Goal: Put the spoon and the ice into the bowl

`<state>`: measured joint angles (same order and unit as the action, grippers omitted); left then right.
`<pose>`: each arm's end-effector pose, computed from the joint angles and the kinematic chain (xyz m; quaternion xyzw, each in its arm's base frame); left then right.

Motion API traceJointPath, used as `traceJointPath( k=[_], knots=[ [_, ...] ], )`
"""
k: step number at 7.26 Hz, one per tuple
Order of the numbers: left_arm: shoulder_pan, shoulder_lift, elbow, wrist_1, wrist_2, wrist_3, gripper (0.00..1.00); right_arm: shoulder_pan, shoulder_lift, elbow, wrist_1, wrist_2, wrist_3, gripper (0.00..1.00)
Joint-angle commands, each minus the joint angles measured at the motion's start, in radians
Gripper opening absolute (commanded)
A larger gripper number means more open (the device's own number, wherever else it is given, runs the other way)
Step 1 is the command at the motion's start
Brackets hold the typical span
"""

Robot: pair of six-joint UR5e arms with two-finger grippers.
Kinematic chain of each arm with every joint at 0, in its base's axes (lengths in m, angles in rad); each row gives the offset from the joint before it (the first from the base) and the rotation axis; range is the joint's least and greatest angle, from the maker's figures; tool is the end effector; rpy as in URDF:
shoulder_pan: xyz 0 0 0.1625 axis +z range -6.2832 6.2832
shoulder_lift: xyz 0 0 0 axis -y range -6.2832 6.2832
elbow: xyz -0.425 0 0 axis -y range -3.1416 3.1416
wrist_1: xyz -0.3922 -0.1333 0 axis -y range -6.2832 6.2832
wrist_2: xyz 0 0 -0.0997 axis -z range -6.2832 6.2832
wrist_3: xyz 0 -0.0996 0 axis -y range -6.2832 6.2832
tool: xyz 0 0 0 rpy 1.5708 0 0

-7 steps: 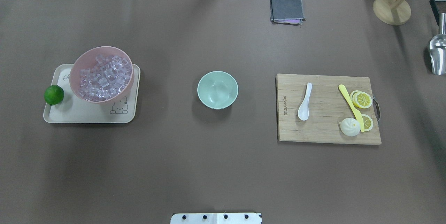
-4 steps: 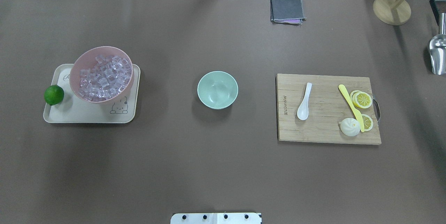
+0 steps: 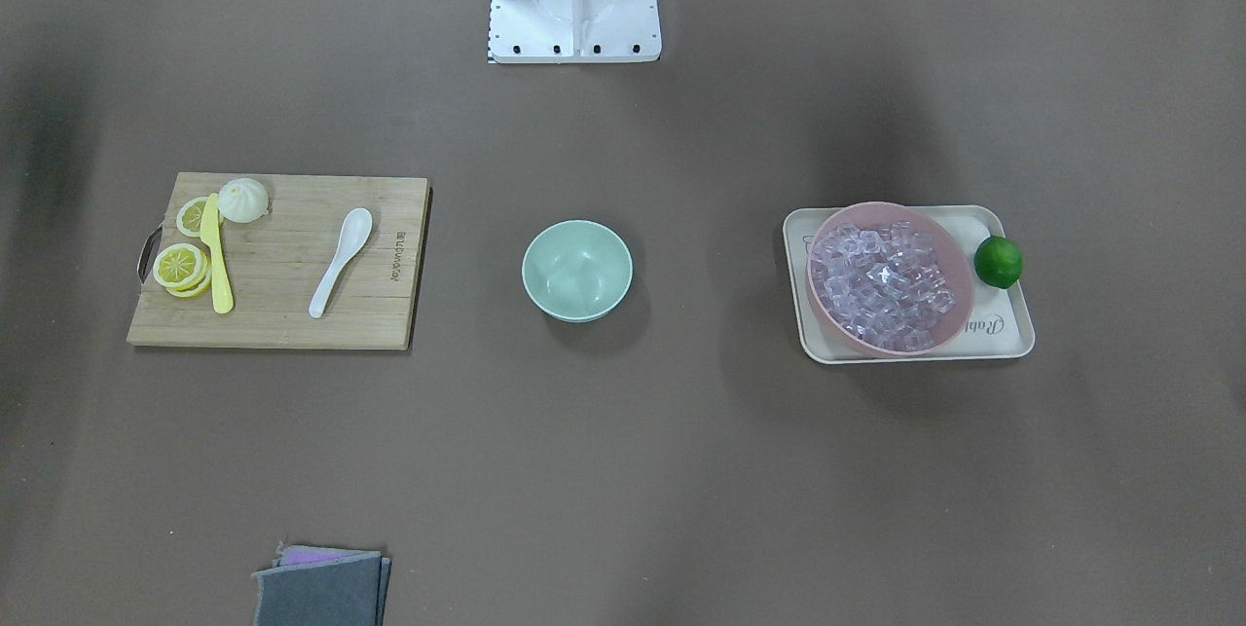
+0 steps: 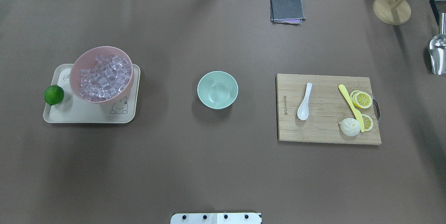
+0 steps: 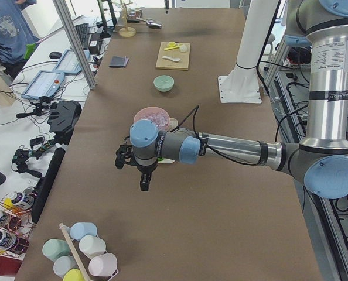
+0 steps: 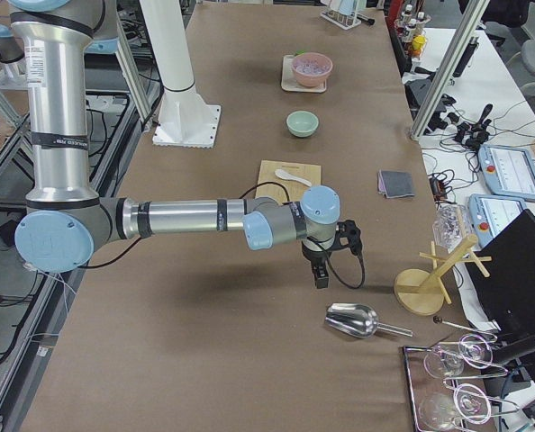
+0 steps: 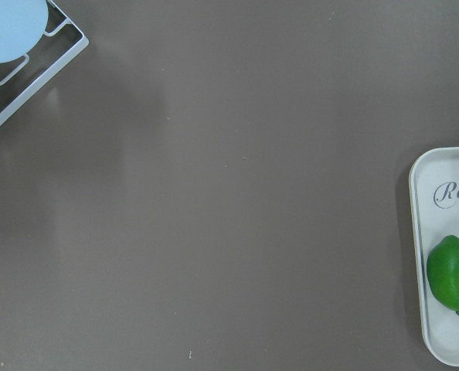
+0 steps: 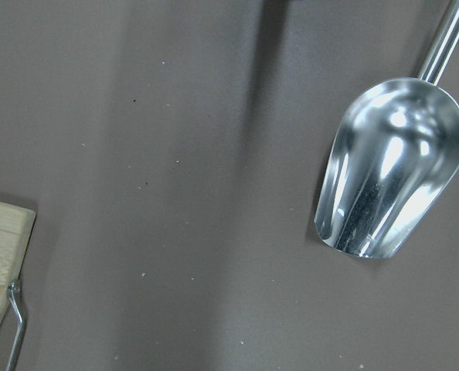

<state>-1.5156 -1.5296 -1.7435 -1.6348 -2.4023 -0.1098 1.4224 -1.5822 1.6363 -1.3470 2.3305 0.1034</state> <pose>-0.0330 -0.4847 0.5822 0.0559 0.4079 0.0145 0.9112 -0.0103 -0.5065 0.6084 0.0815 -0.3805 -0.0720 0.9184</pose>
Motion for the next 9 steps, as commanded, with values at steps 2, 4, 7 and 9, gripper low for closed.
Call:
traceJointPath(
  k=[2,4,7,9],
  knots=[
    [0.026,-0.027,-0.033,-0.035,-0.006,-0.149,0.97,-0.051,0.008,0.139,0.000,0.049,0.124,1.00],
    [0.177,-0.097,-0.073,-0.146,-0.001,-0.399,0.97,-0.233,0.043,0.235,0.002,0.000,0.429,1.00],
    [0.351,-0.281,-0.079,-0.139,0.043,-0.662,0.97,-0.535,0.194,0.254,0.003,-0.214,0.858,0.98],
    [0.443,-0.319,-0.059,-0.139,0.133,-0.695,0.97,-0.701,0.244,0.240,0.002,-0.342,1.036,0.85]
  ],
)
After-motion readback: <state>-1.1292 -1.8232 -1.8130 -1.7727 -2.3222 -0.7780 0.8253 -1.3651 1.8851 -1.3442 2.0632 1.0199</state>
